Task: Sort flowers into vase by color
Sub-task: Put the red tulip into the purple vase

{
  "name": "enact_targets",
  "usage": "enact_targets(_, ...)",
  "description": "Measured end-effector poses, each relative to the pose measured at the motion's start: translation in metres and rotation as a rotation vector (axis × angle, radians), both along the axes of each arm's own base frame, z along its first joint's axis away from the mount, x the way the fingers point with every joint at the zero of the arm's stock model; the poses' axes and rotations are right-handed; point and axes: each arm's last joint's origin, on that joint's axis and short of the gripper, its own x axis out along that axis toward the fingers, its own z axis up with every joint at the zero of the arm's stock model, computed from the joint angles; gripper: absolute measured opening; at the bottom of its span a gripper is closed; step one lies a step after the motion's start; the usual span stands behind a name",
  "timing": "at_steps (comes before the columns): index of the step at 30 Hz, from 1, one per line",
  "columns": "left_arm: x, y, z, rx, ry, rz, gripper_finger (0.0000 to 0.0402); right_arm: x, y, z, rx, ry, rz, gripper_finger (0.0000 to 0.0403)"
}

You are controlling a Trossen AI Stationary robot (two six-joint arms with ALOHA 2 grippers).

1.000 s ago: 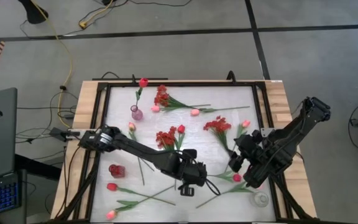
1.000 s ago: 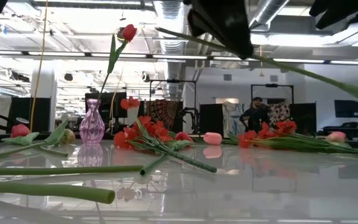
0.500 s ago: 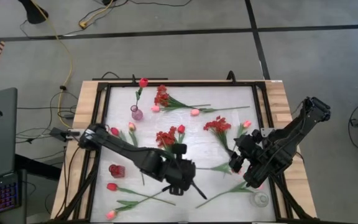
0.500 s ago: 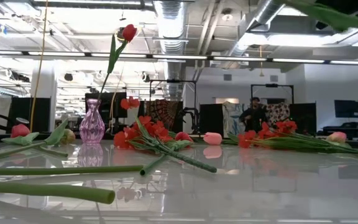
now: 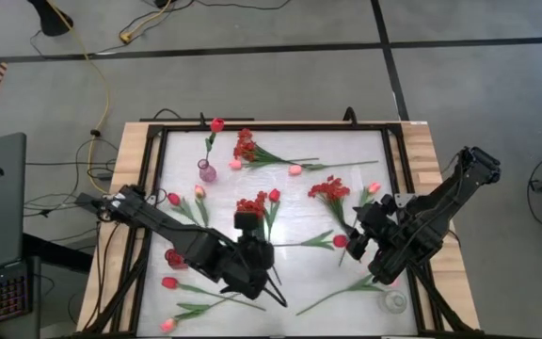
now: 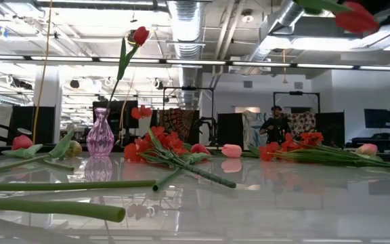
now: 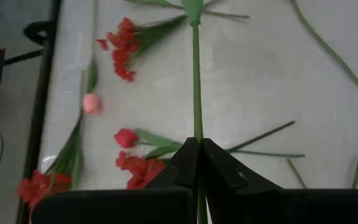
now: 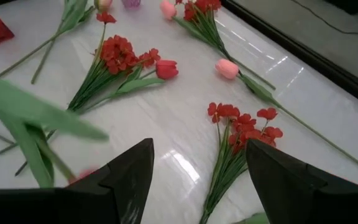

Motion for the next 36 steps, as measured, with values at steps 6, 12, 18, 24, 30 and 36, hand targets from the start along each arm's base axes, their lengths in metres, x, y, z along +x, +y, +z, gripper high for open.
enact_targets(6,-0.032,0.006,0.016,0.003,-0.075,0.057,0.0,0.0,0.0,0.001,-0.031,-0.002,0.015,0.0282)
enact_targets(12,-0.063,0.025,0.009,-0.116,-0.229,0.136,0.0,0.001,0.0,0.001,-0.041,-0.001,0.021,0.0282)
enact_targets(18,-0.092,0.043,-0.004,-0.219,-0.382,0.126,0.0,0.001,0.0,0.001,-0.042,-0.001,0.026,0.0282)
enact_targets(24,-0.113,0.058,-0.017,-0.259,-0.543,0.076,0.0,0.006,0.0,0.001,-0.009,-0.028,0.011,0.0282)
enact_targets(30,-0.125,0.064,-0.026,-0.305,-0.68,-0.015,0.0,0.01,-0.002,0.001,0.013,-0.051,-0.008,0.0282)
enact_targets(36,-0.129,0.065,-0.027,-0.35,-0.748,-0.082,0.0,0.015,-0.001,0.002,0.033,-0.082,-0.016,0.0282)
